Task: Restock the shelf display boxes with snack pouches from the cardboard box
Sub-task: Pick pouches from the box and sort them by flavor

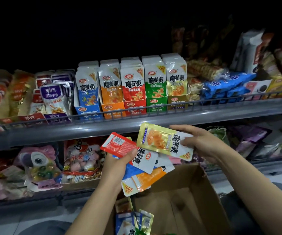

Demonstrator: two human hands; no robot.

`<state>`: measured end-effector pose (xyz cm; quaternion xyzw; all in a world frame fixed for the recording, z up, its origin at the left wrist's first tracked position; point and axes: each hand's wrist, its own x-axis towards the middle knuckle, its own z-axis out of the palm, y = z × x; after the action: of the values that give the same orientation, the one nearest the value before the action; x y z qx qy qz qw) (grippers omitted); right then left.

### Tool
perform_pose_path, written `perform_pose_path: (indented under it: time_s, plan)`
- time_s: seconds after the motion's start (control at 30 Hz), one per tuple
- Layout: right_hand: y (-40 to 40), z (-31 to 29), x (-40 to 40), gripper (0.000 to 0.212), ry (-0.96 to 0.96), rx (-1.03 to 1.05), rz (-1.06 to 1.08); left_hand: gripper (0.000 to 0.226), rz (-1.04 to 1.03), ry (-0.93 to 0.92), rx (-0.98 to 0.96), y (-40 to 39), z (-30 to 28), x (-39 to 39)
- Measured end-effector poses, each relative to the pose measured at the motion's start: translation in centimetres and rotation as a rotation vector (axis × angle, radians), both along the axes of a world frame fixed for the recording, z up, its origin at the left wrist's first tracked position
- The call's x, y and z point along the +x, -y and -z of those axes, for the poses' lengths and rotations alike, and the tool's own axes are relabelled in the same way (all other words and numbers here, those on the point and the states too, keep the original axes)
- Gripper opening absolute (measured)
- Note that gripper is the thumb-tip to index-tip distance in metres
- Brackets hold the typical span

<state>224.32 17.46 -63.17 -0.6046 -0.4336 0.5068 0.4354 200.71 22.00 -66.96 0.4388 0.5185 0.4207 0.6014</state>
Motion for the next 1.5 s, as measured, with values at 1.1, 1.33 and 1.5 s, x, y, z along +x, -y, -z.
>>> perform_pose_path:
  time_s: [1.1, 1.33, 1.5]
  plan:
    - [-12.3, -16.3, 7.4, 0.031, 1.106, 0.511, 0.159, 0.035, 0.171, 0.069, 0.065, -2.3, -4.5, 7.3]
    - [-12.6, -15.6, 8.1, 0.035, 1.255, 0.603, 0.053, 0.034, 0.17, 0.079, 0.077, -2.6, -4.1, 7.7]
    - [-13.5, -13.7, 6.1, 0.035, 1.328, 0.481, -0.12, 0.035, 0.186, 0.072, 0.08, -2.5, -3.9, 7.8]
